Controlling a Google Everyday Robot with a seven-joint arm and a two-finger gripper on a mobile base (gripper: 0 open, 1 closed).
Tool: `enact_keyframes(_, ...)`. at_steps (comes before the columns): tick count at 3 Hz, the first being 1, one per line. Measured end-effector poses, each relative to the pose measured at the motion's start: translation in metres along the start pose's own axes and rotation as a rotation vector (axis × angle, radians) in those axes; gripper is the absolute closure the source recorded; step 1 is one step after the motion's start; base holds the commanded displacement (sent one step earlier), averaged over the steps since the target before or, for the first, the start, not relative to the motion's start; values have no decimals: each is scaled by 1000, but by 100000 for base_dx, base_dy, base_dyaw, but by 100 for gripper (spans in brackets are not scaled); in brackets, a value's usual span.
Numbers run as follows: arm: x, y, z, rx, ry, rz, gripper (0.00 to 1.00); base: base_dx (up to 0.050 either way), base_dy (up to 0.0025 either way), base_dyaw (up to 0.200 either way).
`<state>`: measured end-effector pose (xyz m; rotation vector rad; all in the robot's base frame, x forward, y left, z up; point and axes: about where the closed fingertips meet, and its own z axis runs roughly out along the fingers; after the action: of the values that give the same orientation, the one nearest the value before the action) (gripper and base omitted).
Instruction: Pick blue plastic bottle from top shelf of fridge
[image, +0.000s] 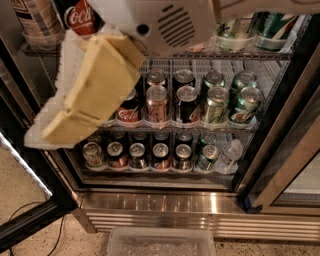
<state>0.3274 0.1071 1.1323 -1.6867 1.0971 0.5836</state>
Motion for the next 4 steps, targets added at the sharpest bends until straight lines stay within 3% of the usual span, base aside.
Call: enact_keyframes(4, 0, 0, 0, 0, 0, 0, 0, 0, 0, 0)
